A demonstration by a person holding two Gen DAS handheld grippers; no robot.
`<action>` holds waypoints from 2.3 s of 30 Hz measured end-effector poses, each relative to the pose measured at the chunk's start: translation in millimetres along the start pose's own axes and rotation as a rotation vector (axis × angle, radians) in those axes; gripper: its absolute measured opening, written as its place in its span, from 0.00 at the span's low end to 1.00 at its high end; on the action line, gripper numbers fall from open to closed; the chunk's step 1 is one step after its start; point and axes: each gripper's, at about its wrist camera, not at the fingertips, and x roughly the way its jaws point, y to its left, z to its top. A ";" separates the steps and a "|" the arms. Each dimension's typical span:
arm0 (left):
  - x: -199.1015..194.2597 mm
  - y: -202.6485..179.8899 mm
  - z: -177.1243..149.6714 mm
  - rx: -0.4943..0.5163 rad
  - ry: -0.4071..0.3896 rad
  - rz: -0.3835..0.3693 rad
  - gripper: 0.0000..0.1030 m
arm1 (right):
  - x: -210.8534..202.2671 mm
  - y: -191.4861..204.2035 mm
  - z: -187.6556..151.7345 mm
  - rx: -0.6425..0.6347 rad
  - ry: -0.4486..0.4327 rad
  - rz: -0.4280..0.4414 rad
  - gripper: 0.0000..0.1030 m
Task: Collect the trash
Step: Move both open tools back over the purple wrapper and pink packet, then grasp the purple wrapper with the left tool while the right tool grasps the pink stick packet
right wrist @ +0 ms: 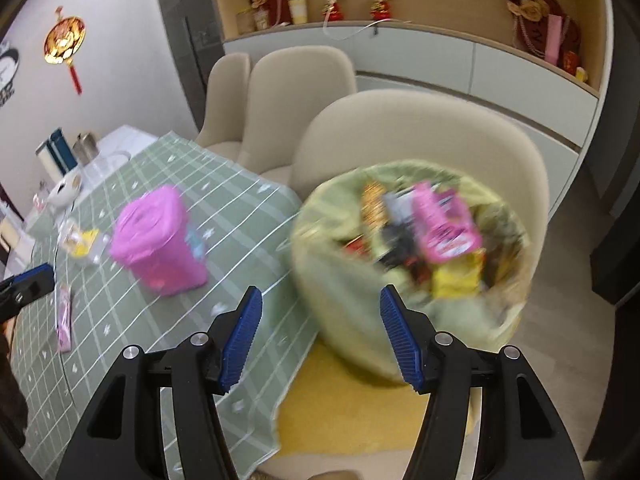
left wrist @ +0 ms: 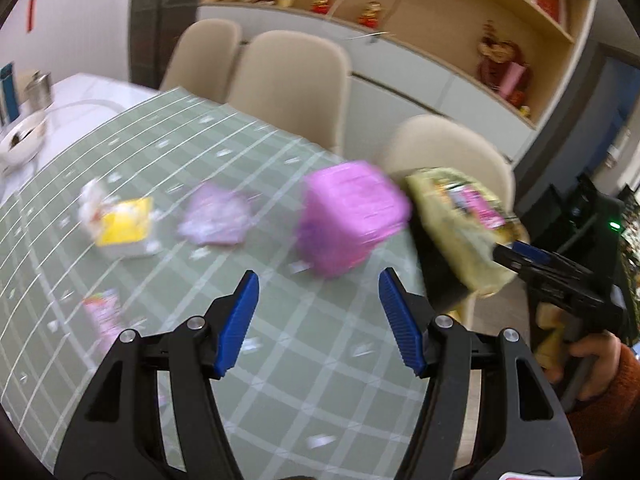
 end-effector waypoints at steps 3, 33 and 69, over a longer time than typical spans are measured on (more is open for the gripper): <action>8.9 39.7 -8.1 -0.033 0.011 0.000 0.58 | 2.2 28.5 -18.6 0.005 0.007 0.019 0.56; 144.3 87.0 44.0 0.041 0.071 0.214 0.11 | 40.7 100.8 -68.9 0.024 0.104 0.075 0.56; -117.8 249.7 -138.2 -0.386 -0.039 0.245 0.01 | 70.5 349.2 -58.9 -0.376 0.121 0.314 0.56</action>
